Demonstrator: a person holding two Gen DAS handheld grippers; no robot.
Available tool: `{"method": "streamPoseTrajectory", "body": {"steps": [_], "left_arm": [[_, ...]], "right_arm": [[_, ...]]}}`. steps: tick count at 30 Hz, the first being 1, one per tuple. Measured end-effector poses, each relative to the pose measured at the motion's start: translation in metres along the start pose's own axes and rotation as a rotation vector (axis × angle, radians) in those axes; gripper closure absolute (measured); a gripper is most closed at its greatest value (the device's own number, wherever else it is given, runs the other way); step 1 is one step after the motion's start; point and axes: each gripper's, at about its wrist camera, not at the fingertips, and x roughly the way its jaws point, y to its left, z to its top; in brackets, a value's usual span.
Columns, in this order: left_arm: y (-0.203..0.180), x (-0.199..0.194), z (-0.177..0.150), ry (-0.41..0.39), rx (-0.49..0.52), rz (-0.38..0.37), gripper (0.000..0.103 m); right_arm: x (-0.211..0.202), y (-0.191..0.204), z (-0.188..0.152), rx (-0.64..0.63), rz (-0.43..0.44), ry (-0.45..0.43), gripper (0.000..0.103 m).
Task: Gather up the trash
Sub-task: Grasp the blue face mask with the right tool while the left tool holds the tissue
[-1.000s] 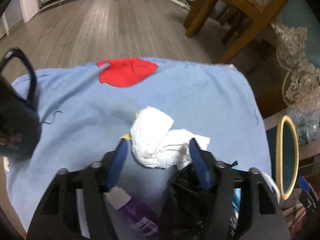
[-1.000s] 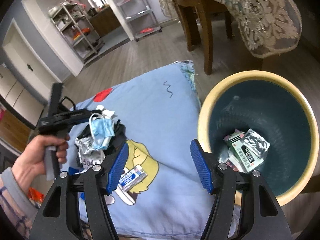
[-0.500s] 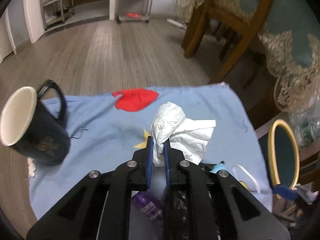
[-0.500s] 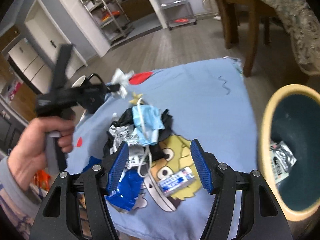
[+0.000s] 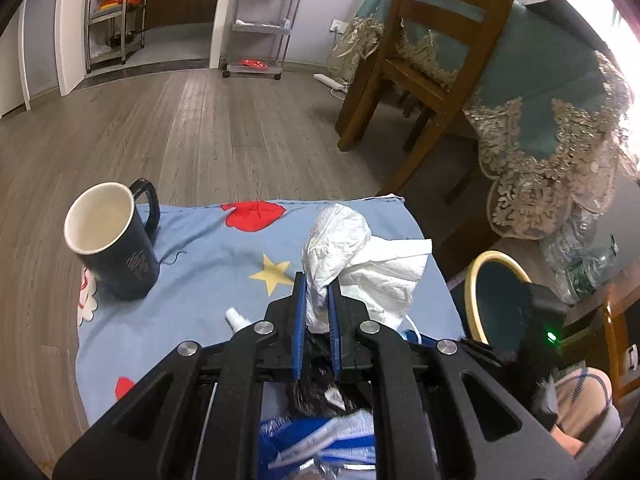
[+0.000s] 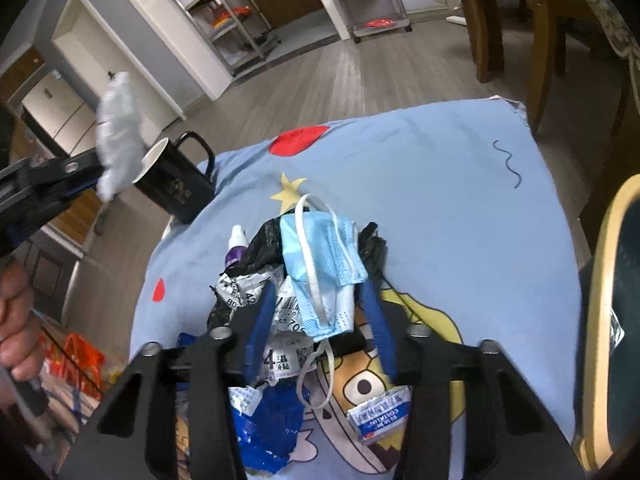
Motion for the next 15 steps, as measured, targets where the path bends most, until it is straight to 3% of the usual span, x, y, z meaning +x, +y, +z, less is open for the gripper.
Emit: {"method": "streamPoseTrajectory", "body": {"steps": [3, 15], "left_arm": [[0.003, -0.009, -0.008, -0.006, -0.005, -0.003, 0.093], [-0.007, -0.003, -0.009, -0.021, -0.015, -0.023, 0.093]], "right_arm": [[-0.003, 0.004, -0.001, -0.03, 0.007, -0.009, 0.086], [-0.063, -0.003, 0.001, -0.001, 0.019, -0.132, 0.089]]}}
